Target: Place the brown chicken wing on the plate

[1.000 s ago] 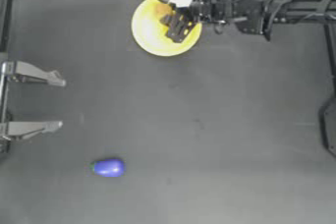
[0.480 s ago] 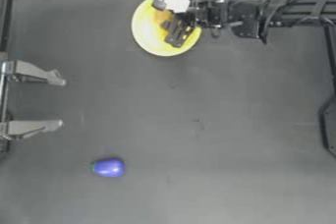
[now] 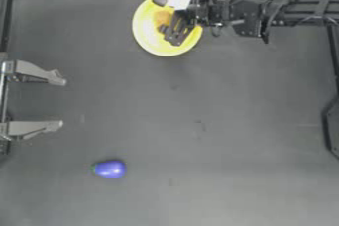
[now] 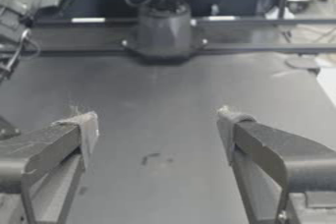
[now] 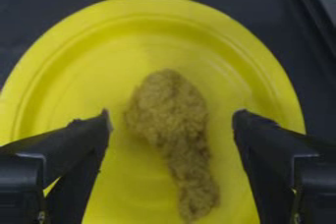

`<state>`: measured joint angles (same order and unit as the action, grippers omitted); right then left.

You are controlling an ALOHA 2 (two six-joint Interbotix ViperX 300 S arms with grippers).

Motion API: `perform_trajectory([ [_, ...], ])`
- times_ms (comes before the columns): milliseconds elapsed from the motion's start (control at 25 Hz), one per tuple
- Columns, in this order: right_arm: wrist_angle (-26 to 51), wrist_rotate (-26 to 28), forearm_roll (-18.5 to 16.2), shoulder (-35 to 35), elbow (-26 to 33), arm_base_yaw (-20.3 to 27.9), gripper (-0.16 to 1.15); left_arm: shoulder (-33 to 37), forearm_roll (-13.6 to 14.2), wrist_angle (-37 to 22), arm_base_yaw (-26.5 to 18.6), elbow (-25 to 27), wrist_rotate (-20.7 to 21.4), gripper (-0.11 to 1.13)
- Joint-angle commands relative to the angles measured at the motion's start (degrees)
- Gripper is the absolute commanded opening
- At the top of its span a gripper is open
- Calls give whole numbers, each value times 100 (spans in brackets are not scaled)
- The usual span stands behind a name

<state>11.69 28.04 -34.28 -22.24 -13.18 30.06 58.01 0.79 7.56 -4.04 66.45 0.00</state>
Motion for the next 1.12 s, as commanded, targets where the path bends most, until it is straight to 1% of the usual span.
perform_trajectory([
  [40,-18,9,53,624,-53,-141,101,-114,-9,18,-9,-97,0,102],
  [280,-53,18,114,1521,-554,-492,101,-105,0,18,-26,-88,0,102],
  [440,-237,70,132,2171,-1028,-721,101,-105,-9,18,-26,-97,0,102],
  [560,-650,79,229,2760,-1529,-861,101,-114,-9,18,-26,-88,0,102],
  [760,-1301,79,431,3507,-2294,-976,101,-105,-9,18,-35,-97,9,102],
  [920,-1336,70,396,3938,-2733,-1090,100,-105,-9,18,-35,-97,9,102],
  [1120,-1327,62,378,4403,-3085,-1345,100,-114,-9,-18,-70,-97,18,102],
])
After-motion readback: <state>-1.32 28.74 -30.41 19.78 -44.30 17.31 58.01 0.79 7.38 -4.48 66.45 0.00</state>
